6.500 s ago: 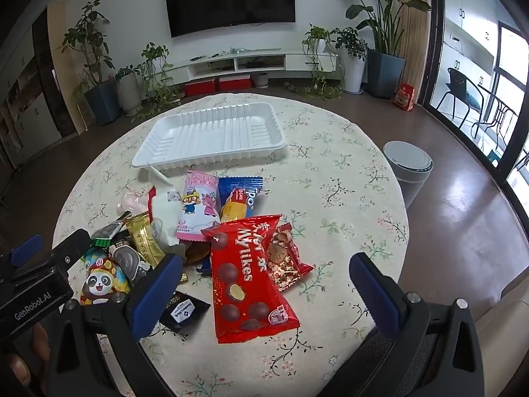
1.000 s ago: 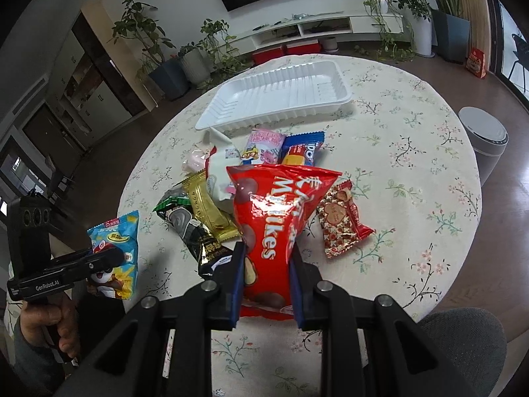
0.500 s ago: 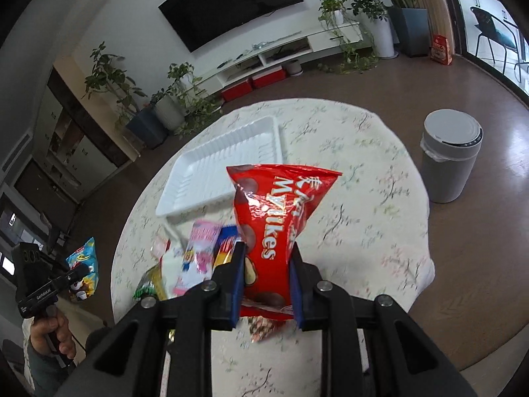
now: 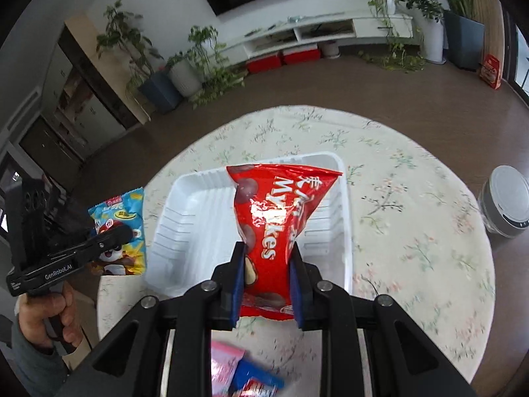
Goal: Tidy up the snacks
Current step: 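Lower the blue bag into the tray with the left gripper while the right drops the red bag, then grasp the clear green-topped seed bag with the left gripper, then grasp the black coffee-style bag with the right gripper, then lower the seed bag into the tray with the left gripper while the right drops the black bag, then grasp the gold-wrapped bar with the left gripper, then grasp the red-and-gold chocolate wrapper with the right gripper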
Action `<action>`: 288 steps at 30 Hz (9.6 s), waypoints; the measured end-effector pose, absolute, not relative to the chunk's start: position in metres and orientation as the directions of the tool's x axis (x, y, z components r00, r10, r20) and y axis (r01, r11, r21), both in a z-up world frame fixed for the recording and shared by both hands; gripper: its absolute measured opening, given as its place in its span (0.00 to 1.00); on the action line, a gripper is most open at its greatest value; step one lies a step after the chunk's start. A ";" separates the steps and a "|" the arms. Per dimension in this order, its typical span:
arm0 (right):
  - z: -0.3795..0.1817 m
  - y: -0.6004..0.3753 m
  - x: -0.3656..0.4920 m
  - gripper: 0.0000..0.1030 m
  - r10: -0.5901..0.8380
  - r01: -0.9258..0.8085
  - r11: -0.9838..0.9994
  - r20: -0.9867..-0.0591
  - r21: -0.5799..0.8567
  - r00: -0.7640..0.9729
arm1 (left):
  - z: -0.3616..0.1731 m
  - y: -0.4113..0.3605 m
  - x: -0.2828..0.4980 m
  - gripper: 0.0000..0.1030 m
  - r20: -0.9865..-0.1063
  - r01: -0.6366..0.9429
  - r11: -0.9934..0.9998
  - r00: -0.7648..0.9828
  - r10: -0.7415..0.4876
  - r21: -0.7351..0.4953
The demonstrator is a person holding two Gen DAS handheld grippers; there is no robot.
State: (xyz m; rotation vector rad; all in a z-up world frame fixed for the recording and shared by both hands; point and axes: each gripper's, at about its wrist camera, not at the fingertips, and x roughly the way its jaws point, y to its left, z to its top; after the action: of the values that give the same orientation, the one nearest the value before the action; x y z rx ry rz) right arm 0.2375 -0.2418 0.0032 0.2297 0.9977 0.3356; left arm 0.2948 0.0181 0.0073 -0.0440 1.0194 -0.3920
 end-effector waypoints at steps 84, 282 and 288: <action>-0.028 -0.132 -0.039 0.64 0.458 -0.706 0.707 -0.784 0.036 0.419 | -0.074 0.069 0.122 0.51 -0.914 0.205 0.978 0.388 -0.116 -0.037; -0.067 -0.241 0.016 0.37 0.096 -0.155 0.987 -0.901 0.032 0.422 | -0.071 0.040 0.030 0.28 -0.871 0.197 0.976 0.459 -0.174 -0.092; -0.058 -0.251 0.009 0.33 0.136 -0.131 0.988 -0.886 0.086 0.444 | -0.066 0.048 0.021 0.28 -0.860 0.203 0.967 0.455 -0.233 -0.155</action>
State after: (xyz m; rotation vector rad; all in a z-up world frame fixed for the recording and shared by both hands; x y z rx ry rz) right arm 0.0085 -0.2506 -0.0583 0.0051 1.0985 0.1653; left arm 0.0206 0.0479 -0.0659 -0.0310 1.0655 -0.2691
